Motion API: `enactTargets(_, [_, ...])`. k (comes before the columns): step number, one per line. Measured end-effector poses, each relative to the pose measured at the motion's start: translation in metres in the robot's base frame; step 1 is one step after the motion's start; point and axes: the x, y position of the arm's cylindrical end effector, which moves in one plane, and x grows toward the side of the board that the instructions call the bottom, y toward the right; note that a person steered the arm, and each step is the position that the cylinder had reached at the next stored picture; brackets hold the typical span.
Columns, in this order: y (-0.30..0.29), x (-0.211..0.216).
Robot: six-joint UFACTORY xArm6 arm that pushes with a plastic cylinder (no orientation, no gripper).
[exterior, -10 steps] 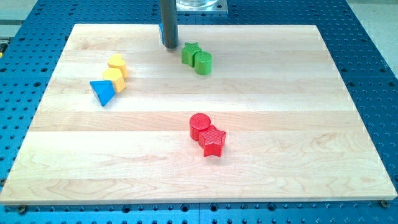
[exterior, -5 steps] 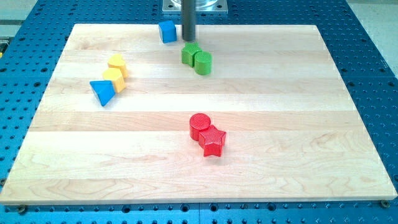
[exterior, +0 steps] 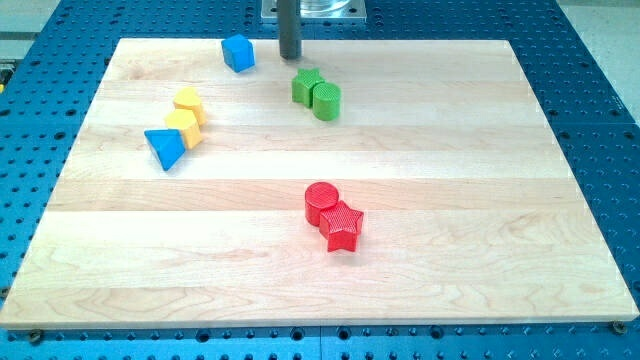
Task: Push the blue cube into the heart
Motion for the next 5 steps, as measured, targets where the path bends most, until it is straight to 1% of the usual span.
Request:
enactTargets(1, [-0.056,0.003])
enactTargets(2, [-0.075,0.042])
enactTargets(3, [-0.075,0.065])
enactTargets(4, [-0.091,0.04])
enactTargets(5, [-0.12,0.053])
